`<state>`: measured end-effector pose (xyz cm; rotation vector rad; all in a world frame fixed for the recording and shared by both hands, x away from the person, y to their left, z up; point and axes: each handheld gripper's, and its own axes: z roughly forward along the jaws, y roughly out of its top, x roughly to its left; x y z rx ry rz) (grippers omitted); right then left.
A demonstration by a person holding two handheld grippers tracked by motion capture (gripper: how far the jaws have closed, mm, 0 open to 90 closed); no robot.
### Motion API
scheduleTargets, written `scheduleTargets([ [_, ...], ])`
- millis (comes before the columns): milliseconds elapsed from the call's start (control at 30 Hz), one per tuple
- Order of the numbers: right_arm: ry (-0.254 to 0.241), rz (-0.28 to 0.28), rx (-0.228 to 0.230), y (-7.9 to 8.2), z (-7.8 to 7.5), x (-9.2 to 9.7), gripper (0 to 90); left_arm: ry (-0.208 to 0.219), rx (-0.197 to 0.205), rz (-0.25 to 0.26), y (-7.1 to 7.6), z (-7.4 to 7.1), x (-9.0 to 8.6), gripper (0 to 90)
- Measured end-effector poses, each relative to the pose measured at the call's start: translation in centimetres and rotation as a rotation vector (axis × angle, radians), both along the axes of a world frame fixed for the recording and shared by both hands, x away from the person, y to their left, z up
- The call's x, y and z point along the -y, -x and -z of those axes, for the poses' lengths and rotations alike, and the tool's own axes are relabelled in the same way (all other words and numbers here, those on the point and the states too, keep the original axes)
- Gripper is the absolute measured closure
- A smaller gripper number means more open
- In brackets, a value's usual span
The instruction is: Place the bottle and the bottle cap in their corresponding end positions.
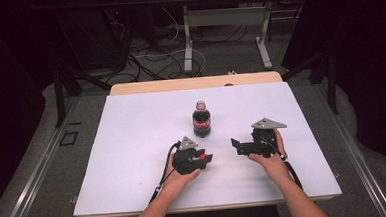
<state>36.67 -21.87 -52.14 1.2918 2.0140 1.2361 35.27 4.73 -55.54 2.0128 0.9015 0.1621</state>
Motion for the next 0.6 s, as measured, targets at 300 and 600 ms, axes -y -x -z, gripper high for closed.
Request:
scheduleTargets([
  [300,0.000,-0.006,-0.013,0.03,0.23,-0.22,0.0,-0.053,-0.012,0.005,-0.25,0.98,0.76,60.1],
  [600,0.005,-0.014,-0.010,-0.01,0.35,-0.23,0.0,-0.056,-0.034,-0.019,-0.47,1.07,0.73,59.5],
])
